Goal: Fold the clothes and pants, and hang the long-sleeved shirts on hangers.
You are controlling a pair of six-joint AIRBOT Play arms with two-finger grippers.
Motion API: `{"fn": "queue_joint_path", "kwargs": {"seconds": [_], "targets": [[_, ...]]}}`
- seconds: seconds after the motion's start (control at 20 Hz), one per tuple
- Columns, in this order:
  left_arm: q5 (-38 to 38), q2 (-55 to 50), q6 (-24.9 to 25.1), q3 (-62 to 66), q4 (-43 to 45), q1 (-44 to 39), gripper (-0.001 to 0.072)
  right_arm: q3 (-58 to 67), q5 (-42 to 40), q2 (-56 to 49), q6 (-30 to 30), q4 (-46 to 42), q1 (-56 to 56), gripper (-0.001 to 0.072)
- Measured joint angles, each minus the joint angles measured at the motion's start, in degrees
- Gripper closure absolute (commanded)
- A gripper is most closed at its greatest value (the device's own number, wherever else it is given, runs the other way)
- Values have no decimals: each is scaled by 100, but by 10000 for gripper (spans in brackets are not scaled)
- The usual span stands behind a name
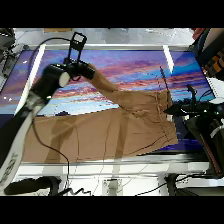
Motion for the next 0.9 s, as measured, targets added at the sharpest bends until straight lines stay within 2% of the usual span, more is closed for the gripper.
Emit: {"fn": "queue_joint_path", "kwargs": {"seconds": [0.1,0.2,0.35,0.5,0.65,0.8,0.85,0.9], "targets": [[-507,485,474,0,140,-7,698,-306,-107,85,-68,79,-57,678],[-796,802,737,0,201,-15,698,-498,-181,129,-111,98,-87,678],[-1462,946,920,2,173,-26,698,-627,-247,160,-142,125,-107,678],[-2218,632,1014,0,-223,-48,697,-682,-275,170,-160,131,-114,678],[-2441,-17,1469,0,-686,-166,697,-702,-284,177,-164,133,-114,678],[-2085,-688,1967,0,-909,-448,695,-706,-286,177,-168,133,-114,678],[-1886,-868,2076,0,-962,-595,602,-708,-286,177,-168,133,-114,678],[-1698,-997,2155,0,-1008,-748,371,-708,-289,177,-168,131,-114,678]]}}
